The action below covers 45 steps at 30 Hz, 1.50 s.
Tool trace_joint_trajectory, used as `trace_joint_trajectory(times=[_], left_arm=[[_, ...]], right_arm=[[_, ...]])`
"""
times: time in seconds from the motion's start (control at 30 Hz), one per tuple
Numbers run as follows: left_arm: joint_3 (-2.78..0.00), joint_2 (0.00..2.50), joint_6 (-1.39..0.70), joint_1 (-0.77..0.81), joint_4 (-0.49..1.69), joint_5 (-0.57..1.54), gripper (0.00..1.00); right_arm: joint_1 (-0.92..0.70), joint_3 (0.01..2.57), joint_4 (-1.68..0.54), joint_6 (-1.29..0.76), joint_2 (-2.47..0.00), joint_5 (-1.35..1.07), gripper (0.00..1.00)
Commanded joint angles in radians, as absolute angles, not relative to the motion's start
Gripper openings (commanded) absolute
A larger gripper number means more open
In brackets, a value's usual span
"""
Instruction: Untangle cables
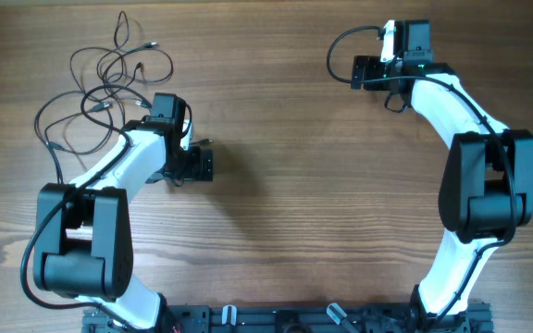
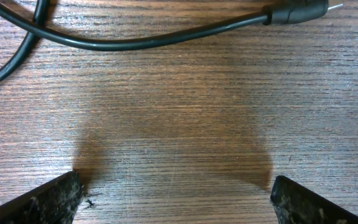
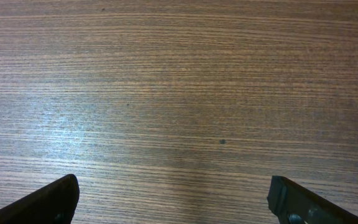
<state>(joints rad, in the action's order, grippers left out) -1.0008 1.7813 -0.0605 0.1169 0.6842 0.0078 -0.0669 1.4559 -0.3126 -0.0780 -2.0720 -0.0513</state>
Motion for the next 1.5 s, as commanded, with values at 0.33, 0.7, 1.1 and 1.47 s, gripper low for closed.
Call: trace_joint_trajectory(times=[0.33, 0.7, 1.1, 1.47], left_arm=[[-0.995, 1.803, -0.052, 0.116, 0.685, 0.014, 1.00], [-0.995, 1.803, -0.052, 0.116, 0.685, 0.014, 1.00], [-0.995, 1.803, -0.052, 0.116, 0.685, 0.014, 1.00], [-0.995, 1.803, -0.052, 0.116, 0.685, 0.014, 1.00]], right_arm=[[-0.130, 1.468, -0.307, -0.079, -1.676, -0.045, 1.00], [-0.130, 1.468, -0.339, -0.079, -1.160, -0.045, 1.00], [-0.130, 1.468, -0.858, -0.079, -0.781, -0.045, 1.00], [-0.130, 1.325, -1.369, -0.079, -0.813, -0.045, 1.00]])
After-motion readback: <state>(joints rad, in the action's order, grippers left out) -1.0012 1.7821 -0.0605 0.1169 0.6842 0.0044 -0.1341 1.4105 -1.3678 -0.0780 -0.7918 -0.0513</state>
